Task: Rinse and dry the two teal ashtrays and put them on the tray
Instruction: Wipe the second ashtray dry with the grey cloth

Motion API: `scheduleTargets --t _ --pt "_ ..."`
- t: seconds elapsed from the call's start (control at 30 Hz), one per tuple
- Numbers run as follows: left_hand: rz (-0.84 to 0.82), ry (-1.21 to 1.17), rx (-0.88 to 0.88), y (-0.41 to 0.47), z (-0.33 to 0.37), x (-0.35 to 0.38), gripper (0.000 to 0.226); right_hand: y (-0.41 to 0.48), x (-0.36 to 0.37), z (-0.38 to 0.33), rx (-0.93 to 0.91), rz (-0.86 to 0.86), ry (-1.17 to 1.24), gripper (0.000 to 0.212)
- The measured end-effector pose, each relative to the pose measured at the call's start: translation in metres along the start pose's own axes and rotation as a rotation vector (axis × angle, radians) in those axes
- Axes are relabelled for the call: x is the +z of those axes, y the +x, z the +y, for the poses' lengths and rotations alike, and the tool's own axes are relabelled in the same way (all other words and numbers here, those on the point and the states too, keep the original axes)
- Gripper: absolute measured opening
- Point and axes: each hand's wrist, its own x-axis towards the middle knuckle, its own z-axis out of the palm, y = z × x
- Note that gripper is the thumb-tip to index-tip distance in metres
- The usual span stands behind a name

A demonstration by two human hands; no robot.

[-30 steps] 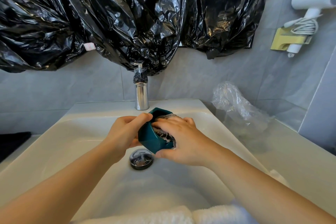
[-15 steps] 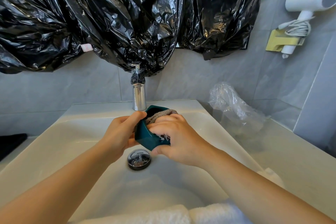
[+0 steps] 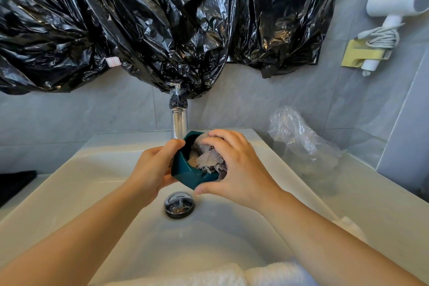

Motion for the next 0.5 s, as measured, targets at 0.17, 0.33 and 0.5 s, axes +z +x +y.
scheduleTargets --t 0.17,0.33,0.5 --pt "0.035 -0.004 -0.015 -0.0005 -0.0013 0.002 0.027 0.0024 0.0033 -0.0022 -0.1 -0.106 -0.025 0.055" --pt "0.01 0.006 -0.033 0.0 -0.0026 0.0016 0.029 0.0011 0.0024 -0.0057 -0.145 -0.198 0.052 0.052" --pt "-0.027 0.054 -0.02 -0.0009 -0.0046 0.0013 0.03 -0.0001 0.0005 -0.0085 -0.167 -0.277 0.003 0.063"
